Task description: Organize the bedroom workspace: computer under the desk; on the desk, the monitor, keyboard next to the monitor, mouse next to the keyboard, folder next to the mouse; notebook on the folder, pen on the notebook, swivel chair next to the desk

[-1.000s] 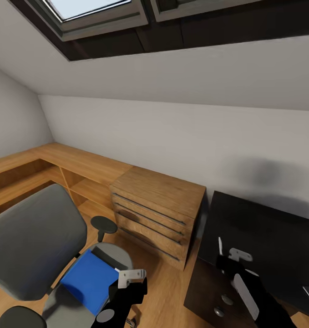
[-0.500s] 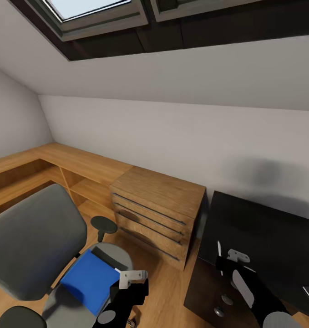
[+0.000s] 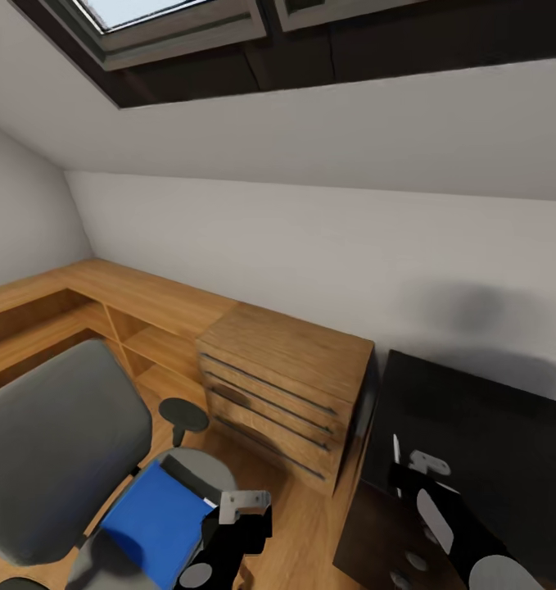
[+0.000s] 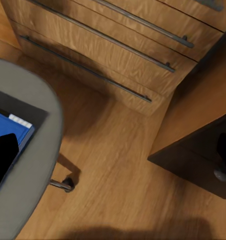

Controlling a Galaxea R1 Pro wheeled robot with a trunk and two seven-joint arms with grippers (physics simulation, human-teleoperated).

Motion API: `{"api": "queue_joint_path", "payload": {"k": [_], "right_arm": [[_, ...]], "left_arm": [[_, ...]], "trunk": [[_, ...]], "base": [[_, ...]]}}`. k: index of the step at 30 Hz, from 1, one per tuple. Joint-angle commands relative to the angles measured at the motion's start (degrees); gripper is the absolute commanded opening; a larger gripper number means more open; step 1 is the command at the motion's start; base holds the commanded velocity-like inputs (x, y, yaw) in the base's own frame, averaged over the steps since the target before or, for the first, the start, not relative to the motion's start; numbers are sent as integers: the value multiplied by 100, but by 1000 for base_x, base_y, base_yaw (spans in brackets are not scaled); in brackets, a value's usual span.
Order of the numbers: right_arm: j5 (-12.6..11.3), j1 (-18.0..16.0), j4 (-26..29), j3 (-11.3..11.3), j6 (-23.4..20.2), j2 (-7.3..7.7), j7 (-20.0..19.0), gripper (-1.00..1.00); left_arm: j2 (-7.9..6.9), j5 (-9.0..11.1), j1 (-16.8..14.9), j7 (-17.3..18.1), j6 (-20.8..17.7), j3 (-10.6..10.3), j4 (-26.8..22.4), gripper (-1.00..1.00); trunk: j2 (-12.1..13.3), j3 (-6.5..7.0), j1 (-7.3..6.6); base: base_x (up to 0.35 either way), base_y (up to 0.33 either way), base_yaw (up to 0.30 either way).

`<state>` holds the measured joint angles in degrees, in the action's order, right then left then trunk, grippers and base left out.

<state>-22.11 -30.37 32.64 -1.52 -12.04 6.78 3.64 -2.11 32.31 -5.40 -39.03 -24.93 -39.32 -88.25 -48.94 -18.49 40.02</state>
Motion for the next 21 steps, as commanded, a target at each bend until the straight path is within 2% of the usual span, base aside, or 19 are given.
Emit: {"api": "queue_joint_path", "payload": {"k": [1, 6, 21], "right_arm": [[-70, -4, -2, 3, -17, 0, 13, -100], [-66, -11, -47, 16, 26, -8, 28, -100], [-73, -13, -56, 20, 71, -2, 40, -100]], "left_arm": [[-6, 39, -7, -51, -12, -22, -8, 100], [-8, 40, -10, -46, -12, -45, -8, 100], [-9, 38, -11, -40, -12, -49, -8, 100]], "trunk": [[-5, -7, 4], [-5, -7, 4], [-5, -7, 4]], "base": [[258, 3, 0], [113, 1, 0], [5, 0, 0]]}}
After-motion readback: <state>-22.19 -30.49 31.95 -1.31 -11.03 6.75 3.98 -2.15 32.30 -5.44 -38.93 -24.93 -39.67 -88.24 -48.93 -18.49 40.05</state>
